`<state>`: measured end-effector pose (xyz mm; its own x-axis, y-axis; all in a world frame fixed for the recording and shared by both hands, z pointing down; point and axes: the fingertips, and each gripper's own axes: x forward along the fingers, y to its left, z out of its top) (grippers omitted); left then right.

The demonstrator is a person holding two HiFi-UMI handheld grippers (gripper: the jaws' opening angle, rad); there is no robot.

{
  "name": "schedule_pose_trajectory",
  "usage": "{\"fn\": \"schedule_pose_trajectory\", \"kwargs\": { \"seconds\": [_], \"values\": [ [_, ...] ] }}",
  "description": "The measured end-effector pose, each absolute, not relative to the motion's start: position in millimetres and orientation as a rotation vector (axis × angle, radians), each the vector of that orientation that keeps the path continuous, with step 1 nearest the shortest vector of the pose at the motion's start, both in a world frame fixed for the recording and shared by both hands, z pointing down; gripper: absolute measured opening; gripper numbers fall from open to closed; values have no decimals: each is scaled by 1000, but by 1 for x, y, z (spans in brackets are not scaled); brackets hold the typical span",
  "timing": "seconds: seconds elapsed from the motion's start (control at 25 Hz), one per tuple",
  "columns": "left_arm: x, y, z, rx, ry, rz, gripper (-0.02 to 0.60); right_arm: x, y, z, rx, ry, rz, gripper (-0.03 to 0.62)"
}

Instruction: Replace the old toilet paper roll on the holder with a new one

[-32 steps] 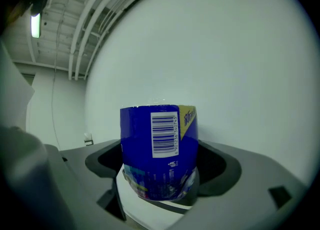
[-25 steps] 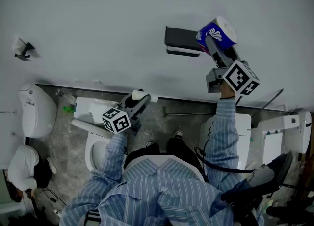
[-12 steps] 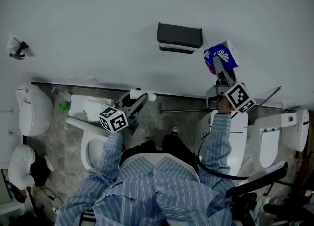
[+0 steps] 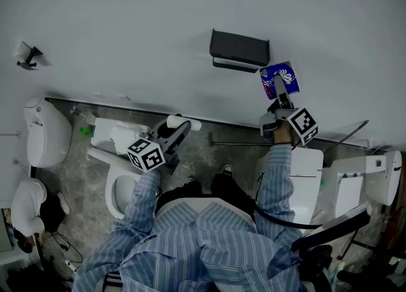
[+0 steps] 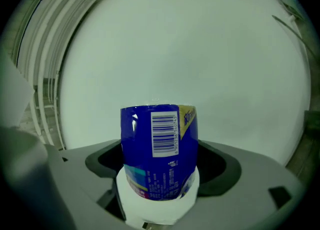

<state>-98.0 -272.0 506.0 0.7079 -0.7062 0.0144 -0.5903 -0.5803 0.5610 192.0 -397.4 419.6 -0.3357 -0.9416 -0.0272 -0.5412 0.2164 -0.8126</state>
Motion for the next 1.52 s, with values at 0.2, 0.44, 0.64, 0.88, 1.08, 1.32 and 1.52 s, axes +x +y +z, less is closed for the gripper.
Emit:
{"fn": "schedule_pose_trajectory", "kwargs": {
  "seconds": [0.2, 0.44, 0.64, 0.88, 1.08, 1.32, 1.52],
  "values": [
    [-110, -271, 510, 2350, -1027, -272, 201, 184, -419, 428, -1271, 1885, -1075, 434],
    [-116, -269, 514, 2335, -1041, -257, 201, 183, -431, 439, -1205, 1799, -1142, 434],
    [-115, -270, 518, 2328, -1031, -251, 201, 178, -436, 446, -1113, 1700, -1214, 434],
    [-109, -271, 521, 2322, -1016, -249, 201, 175, -440, 456, -970, 1568, -1314, 433],
    [-104, -273, 522, 2322, -1008, -256, 201, 143, -442, 450, -953, 1699, -1329, 434],
    [-110, -271, 519, 2319, -1024, -267, 201, 96, -436, 450, -896, 1722, -1367, 434],
    [-126, -267, 519, 2303, -1066, -289, 201, 29, -429, 453, -843, 1872, -1417, 433]
  ]
}}
